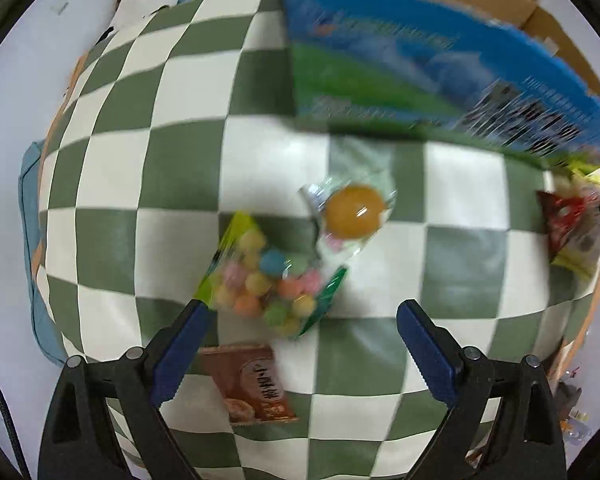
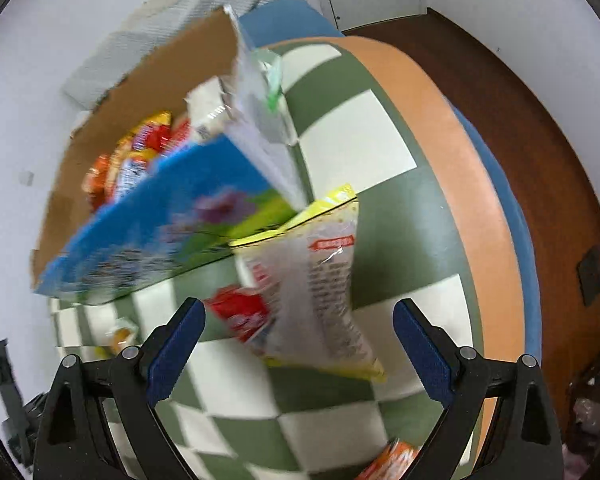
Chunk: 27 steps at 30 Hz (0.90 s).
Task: Organize snacks
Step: 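Grasp the clear bread bag with the right tool while the left tool grasps the candy bag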
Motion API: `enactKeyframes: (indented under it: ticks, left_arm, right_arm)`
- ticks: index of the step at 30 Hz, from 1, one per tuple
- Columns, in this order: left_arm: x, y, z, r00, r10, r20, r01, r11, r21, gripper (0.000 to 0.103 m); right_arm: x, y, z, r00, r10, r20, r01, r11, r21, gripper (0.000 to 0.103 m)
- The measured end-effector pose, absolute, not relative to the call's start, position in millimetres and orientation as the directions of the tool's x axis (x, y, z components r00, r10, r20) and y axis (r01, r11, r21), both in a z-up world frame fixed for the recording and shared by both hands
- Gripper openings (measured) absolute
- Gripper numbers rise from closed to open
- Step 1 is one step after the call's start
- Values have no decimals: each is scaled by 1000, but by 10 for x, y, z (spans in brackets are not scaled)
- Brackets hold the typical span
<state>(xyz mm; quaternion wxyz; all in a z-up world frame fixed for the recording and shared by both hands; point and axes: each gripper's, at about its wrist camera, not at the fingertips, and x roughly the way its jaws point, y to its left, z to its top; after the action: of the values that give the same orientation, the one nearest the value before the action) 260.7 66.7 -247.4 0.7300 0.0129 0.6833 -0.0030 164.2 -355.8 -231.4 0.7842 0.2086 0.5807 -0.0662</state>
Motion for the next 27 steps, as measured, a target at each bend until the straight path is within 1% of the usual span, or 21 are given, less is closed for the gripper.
enactKeyframes:
  ticks: [1, 2, 3, 6, 9, 10, 12, 15, 17, 19, 20, 24, 26, 27]
  left_arm:
    - [2562, 707, -2506, 63, 30, -998, 29, 999, 32, 96]
    - [2524, 741, -2513, 64, 33, -997, 34, 999, 36, 96]
    - [2495, 771, -2517, 65, 36, -997, 33, 999, 38, 96]
    - [2359, 878, -2564, 68, 65, -996, 42, 997, 68, 96]
    - [2319, 894, -2656, 40, 80, -996, 63, 995, 83, 96]
    - [2318, 887, -2697, 27, 68, -997, 70, 995, 69, 96]
    - [2354, 934, -2785, -21, 26, -999, 21, 999, 26, 96]
    - [2452, 1150, -2946, -88, -161, -983, -194, 971, -141, 96]
    - [2501, 1312, -3069, -79, -288, -954, -356, 902, -243, 96]
    - [2551, 1387, -3163, -50, -353, -934, -453, 842, -293, 96]
    - [2586, 1380, -3187, -35, -367, -930, -471, 826, -308, 96]
    - [2753, 1192, -3188, -16, -335, -942, -426, 855, -297, 93]
    - [2831, 1033, -3170, -16, -280, -960, -373, 892, -254, 93]
    - [2868, 971, -3177, -15, -258, -966, -343, 909, -238, 91]
  right_arm:
    - [1661, -3553, -2400, 305, 135, -943, 344, 907, 242, 81]
    - [1675, -3527, -2504, 285, 139, -948, 337, 912, 235, 55]
    - [1677, -3509, -2563, 271, 142, -952, 330, 916, 230, 51]
    - [1563, -3428, -2552, 283, 125, -951, 297, 931, 210, 50]
    - [1364, -3365, -2535, 272, 165, -948, 289, 926, 244, 50]
    - [1301, -3335, -2539, 266, 173, -948, 283, 926, 249, 50]
    - [1164, -3230, -2533, 256, 198, -946, 268, 926, 267, 49]
    - [1000, -3073, -2545, 243, 224, -944, 255, 924, 285, 49]
    - [937, -2981, -2577, 240, 227, -944, 253, 924, 287, 49]
    - [913, -2901, -2611, 234, 235, -943, 255, 922, 293, 49]
    - [911, -2866, -2632, 233, 237, -943, 256, 921, 294, 49]
    - [974, -2729, -2650, 234, 222, -946, 237, 931, 277, 49]
    - [1034, -2668, -2658, 231, 212, -949, 216, 940, 263, 49]
    - [1055, -2628, -2664, 229, 202, -952, 204, 947, 250, 49]
